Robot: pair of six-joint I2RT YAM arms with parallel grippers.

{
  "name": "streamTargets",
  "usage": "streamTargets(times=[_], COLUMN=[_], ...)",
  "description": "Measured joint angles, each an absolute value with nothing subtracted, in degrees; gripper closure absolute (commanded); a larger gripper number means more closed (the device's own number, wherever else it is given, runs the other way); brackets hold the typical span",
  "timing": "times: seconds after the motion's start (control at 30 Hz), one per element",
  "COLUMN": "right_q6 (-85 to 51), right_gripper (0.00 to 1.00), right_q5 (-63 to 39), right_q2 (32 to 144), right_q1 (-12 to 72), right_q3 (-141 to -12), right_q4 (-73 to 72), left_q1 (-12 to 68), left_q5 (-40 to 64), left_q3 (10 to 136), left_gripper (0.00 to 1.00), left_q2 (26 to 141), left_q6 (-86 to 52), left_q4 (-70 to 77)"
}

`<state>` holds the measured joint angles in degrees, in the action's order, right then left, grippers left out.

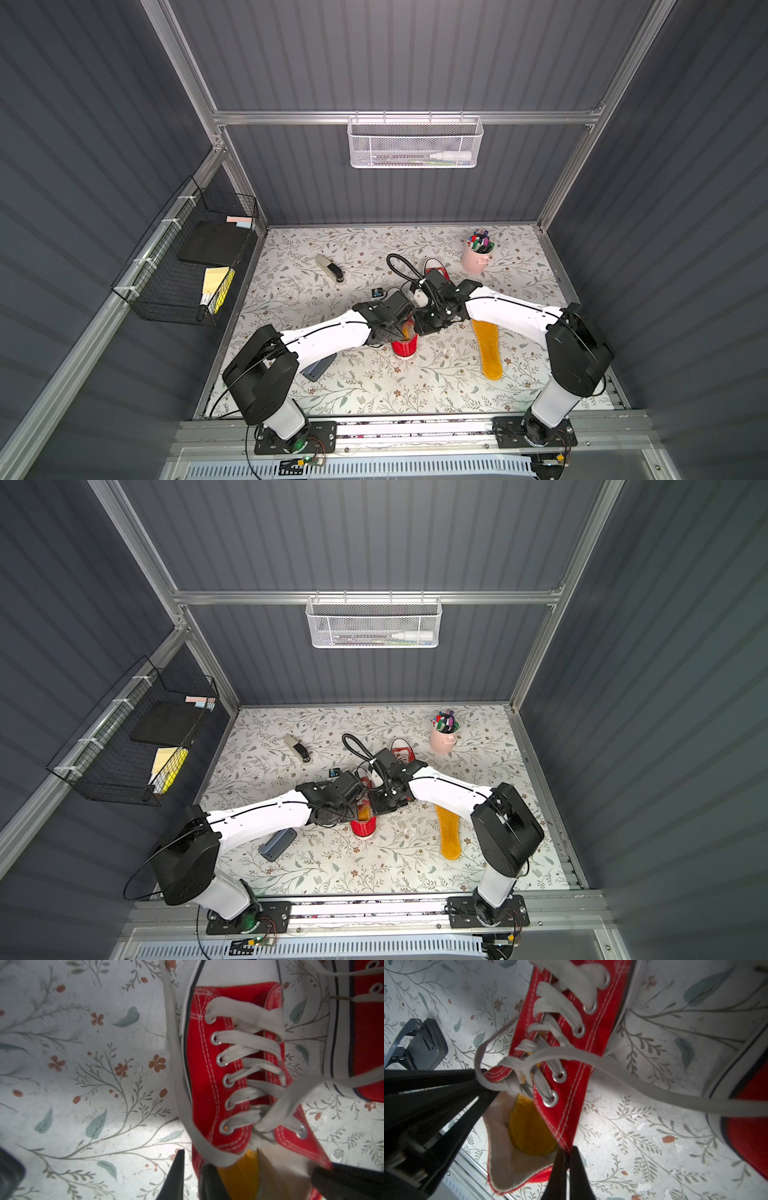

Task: Remove the insole from the shoe
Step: Untie the shoelace on the shoe.

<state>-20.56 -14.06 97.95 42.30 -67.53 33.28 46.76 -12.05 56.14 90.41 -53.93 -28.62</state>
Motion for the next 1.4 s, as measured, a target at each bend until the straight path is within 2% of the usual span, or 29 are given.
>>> streamTargets(times=[0.17, 0.37, 0.5, 0.53, 0.63, 0.77, 1.0, 1.17, 1.4], right_q6=[-20.6, -20.8, -20.8, -21.1, -23.3, -30.2, -52.2, -65.9, -74.8], right_gripper=[1.0, 1.0, 1.0, 0.95, 0.68, 0.48, 0.4, 0.37, 0.33], right_q5=[-14.3, -15.3, -16.3, -16.5, -17.1, -16.8, -21.2, -22.5, -23.1], right_q2=[98.1, 102.6, 106.5, 107.1, 106.7, 99.5, 88.7, 91.4, 95.7], right_q1=[42.2, 41.2, 41.1, 41.1, 40.5, 39.1, 38.9, 41.4, 43.9], right_q3=[-68.0, -74.6, -76.7, -76.7, -76.6, -76.4, -72.2, -66.9, -64.4], right_q4=[33.5, 34.4, 35.1, 35.3, 35.9, 36.9, 28.2, 21.5, 13.8], left_q1=[46.4, 46.3, 46.0, 46.0, 45.9, 45.8, 45.6, 45.6, 45.3], left_q5=[-10.4, -10.3, -10.5, -10.5, -10.3, -9.1, -7.2, -6.2, -5.1], left_q3=[48.7, 37.1, 32.7, 32.6, 32.6, 32.7, 32.9, 33.0, 32.1], left_gripper=[1.0, 1.0, 1.0, 1.0, 1.0, 1.0, 1.0, 1.0, 1.0], left_q2=[85.1, 74.2, 74.0, 74.9, 77.5, 80.3, 84.5, 85.3, 83.5], left_q6=[-55.4, -60.5, -63.1, -63.2, -63.2, -63.3, -64.9, -65.8, -66.5], left_q4=[-19.9, -9.0, -1.7, -0.3, 3.6, 6.8, 12.1, 14.8, 15.4])
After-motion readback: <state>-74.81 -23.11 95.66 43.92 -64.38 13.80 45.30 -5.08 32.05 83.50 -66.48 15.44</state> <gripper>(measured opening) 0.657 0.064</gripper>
